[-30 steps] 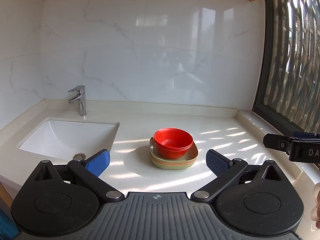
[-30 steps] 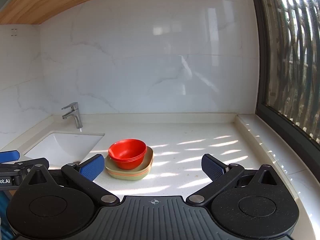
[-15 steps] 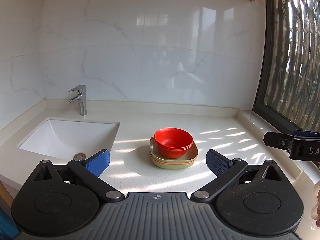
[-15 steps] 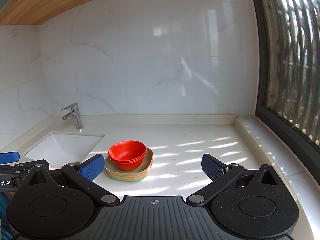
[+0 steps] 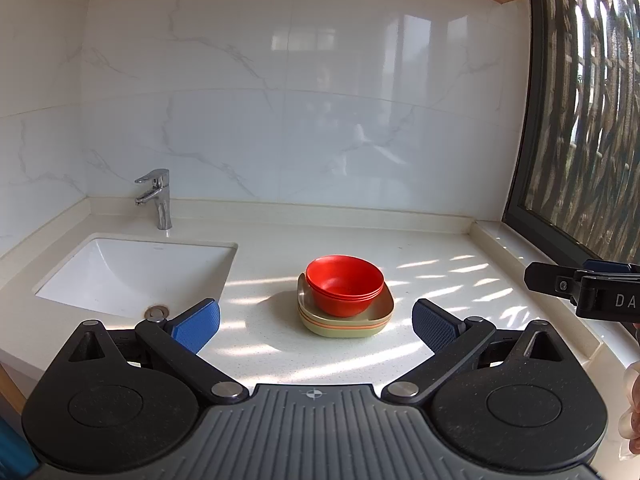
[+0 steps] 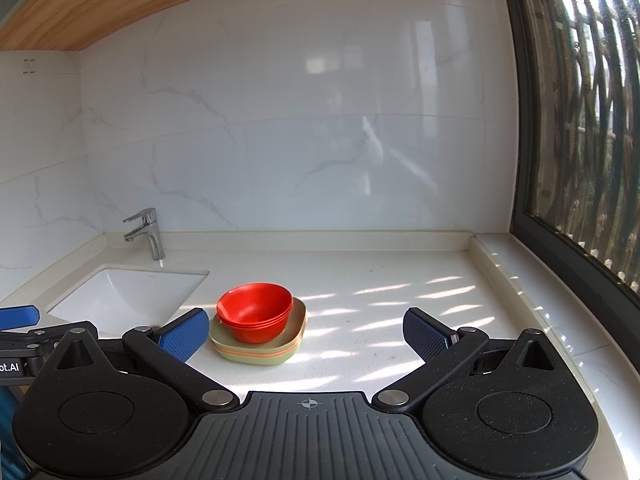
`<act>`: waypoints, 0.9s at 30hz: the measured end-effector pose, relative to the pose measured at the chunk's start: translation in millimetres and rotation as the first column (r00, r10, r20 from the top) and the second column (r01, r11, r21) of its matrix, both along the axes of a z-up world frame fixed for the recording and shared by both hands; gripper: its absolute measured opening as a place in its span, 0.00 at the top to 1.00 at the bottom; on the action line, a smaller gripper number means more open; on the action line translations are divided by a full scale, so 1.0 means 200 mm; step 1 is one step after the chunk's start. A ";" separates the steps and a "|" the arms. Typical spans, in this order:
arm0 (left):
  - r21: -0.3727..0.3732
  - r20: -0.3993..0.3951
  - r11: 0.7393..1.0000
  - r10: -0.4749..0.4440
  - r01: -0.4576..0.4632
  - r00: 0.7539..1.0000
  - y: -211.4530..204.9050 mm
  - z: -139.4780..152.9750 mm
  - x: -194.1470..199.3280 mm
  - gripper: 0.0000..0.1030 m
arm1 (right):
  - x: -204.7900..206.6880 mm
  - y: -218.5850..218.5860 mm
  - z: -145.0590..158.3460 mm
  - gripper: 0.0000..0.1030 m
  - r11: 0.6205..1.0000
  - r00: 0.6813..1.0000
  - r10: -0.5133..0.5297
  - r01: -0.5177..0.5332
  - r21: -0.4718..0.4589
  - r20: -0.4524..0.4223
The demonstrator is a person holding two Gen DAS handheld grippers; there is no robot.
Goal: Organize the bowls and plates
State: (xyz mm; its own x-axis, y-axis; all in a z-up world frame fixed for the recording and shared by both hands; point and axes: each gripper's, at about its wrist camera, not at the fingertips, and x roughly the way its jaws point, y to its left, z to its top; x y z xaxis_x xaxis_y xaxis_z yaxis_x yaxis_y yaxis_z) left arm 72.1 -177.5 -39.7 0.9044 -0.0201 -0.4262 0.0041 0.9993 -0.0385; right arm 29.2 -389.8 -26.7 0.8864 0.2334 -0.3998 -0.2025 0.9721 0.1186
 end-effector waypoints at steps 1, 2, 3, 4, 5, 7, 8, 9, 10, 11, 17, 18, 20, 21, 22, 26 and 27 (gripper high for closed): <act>-0.001 0.000 1.000 0.000 0.000 1.000 0.00 0.00 0.00 0.00 | 0.00 0.00 0.00 0.00 1.000 1.000 0.001 -0.001 0.000 0.000; -0.002 -0.001 1.000 0.001 -0.001 1.000 0.00 0.00 0.00 0.00 | 0.00 0.00 0.00 0.00 1.000 1.000 0.001 -0.001 0.000 0.000; -0.002 -0.001 1.000 0.001 -0.001 1.000 -0.01 0.00 0.00 0.00 | 0.00 0.00 0.00 0.00 1.000 1.000 0.001 -0.001 0.000 0.000; -0.003 -0.001 1.000 0.001 -0.001 1.000 -0.01 0.00 0.00 0.00 | 0.00 0.00 0.00 0.00 1.000 1.000 0.000 0.000 0.000 0.001; -0.003 -0.001 1.000 0.002 -0.002 1.000 -0.01 0.00 0.00 0.00 | 0.01 -0.01 0.00 0.00 1.000 1.000 -0.001 0.001 0.001 0.000; -0.004 -0.001 1.000 0.002 -0.002 1.000 -0.01 0.00 0.00 0.00 | 0.01 -0.01 0.01 0.00 1.000 1.000 -0.001 0.001 0.002 0.001; -0.005 -0.001 1.000 0.002 -0.002 1.000 -0.02 0.00 0.00 0.00 | 0.01 -0.01 0.01 0.00 1.000 1.000 -0.002 0.002 0.001 0.001; -0.006 -0.001 1.000 0.002 -0.002 1.000 -0.02 0.00 0.00 0.00 | 0.01 -0.01 0.01 0.00 1.000 1.000 -0.001 0.001 0.001 0.002; -0.007 -0.002 1.000 0.001 -0.001 1.000 -0.02 -0.01 0.00 0.00 | 0.01 -0.01 0.01 0.00 1.000 1.000 0.000 0.000 0.001 0.002; -0.006 -0.001 1.000 0.003 -0.003 1.000 -0.02 0.00 0.00 0.00 | 0.01 -0.01 0.01 0.00 1.000 1.000 -0.001 0.001 0.001 0.002; -0.004 0.009 1.000 0.005 -0.005 1.000 -0.02 0.00 -0.01 0.00 | 0.01 -0.02 0.00 0.00 1.000 1.000 -0.004 0.004 -0.001 0.010; -0.004 0.009 1.000 0.004 -0.004 1.000 -0.02 0.00 0.00 0.00 | 0.01 -0.02 0.00 0.00 1.000 1.000 -0.004 0.004 0.000 0.012; -0.005 0.007 1.000 0.003 -0.003 1.000 -0.02 0.00 0.00 0.00 | 0.02 -0.02 0.00 0.00 1.000 1.000 -0.004 0.004 0.000 0.014; -0.006 0.007 1.000 0.002 -0.002 1.000 -0.02 0.00 0.00 0.00 | 0.02 -0.02 0.00 0.00 1.000 1.000 -0.002 0.002 0.000 0.015; -0.006 0.006 1.000 0.001 -0.001 1.000 -0.02 0.00 0.00 0.00 | 0.02 -0.03 0.00 0.00 1.000 1.000 -0.002 0.002 0.000 0.016; -0.009 0.006 1.000 -0.001 0.001 1.000 -0.02 0.00 0.00 0.00 | 0.02 -0.03 0.00 0.00 1.000 1.000 -0.002 0.002 -0.002 0.018; -0.009 0.006 1.000 -0.002 0.002 1.000 -0.03 0.00 0.00 0.00 | 0.02 -0.03 0.00 0.00 1.000 1.000 -0.002 0.002 -0.002 0.018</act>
State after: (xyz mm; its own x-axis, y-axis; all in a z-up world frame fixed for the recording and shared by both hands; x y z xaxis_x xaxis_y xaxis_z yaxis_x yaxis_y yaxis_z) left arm 71.5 -182.5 -39.1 0.9068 -0.0257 -0.4208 0.0064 0.9989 -0.0472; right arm 33.4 -395.0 -27.7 0.8938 0.2309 -0.3844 -0.2027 0.9727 0.1131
